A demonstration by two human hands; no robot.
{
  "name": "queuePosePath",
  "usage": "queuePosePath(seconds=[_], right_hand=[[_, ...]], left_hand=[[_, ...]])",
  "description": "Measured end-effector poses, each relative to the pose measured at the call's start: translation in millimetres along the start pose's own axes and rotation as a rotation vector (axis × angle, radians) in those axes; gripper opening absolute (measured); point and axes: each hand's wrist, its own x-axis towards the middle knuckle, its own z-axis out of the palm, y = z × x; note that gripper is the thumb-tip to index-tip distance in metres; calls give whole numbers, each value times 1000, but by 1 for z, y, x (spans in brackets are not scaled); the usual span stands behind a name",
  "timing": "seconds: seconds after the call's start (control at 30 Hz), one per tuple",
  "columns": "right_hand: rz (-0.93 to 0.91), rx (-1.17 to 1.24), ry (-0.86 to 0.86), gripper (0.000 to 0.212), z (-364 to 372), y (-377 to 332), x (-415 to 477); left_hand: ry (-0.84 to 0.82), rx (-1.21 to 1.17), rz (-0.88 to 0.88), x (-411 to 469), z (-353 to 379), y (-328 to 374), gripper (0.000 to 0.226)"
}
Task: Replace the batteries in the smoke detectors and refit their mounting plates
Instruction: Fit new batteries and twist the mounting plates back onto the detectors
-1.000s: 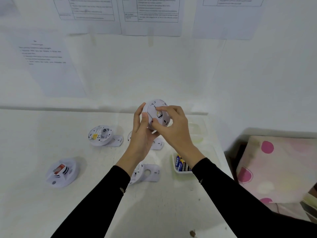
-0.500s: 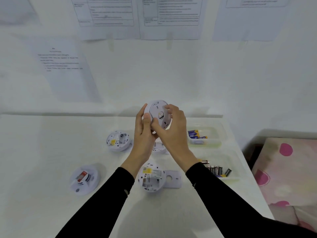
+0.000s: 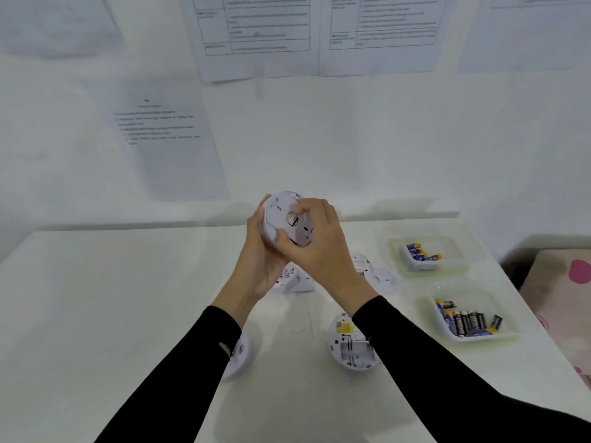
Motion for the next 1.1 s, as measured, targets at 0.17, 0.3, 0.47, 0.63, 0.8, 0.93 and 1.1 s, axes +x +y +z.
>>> queuePosePath(seconds=[0.17,0.3,0.47,0.63,0.8,0.93,1.1], right_hand=[[75,-14,5,48,30,-12,2],[157,20,25,51,47,-21,-1],[182,46,35,53,62,-25,-5],[152,58,48,55,69,-32,-6],[-46,62,-111,56,58,-37,0],[-118,0,-62,57,56,-32,2],[-99,-83,24,63,52,-29,6]], left_hand=[[-53,38,51,-4,-15,10,47],[-52,64,59,-5,-28,18,43],[-72,84,86,-10,-40,25,44],[-69,46,86,-12,-47,34,41],[-52,-195,-31,-14,-53,51,53],[-78,-245,-58,-15,-45,53,65],[-107,-332,-41,-18,-36,47,77]])
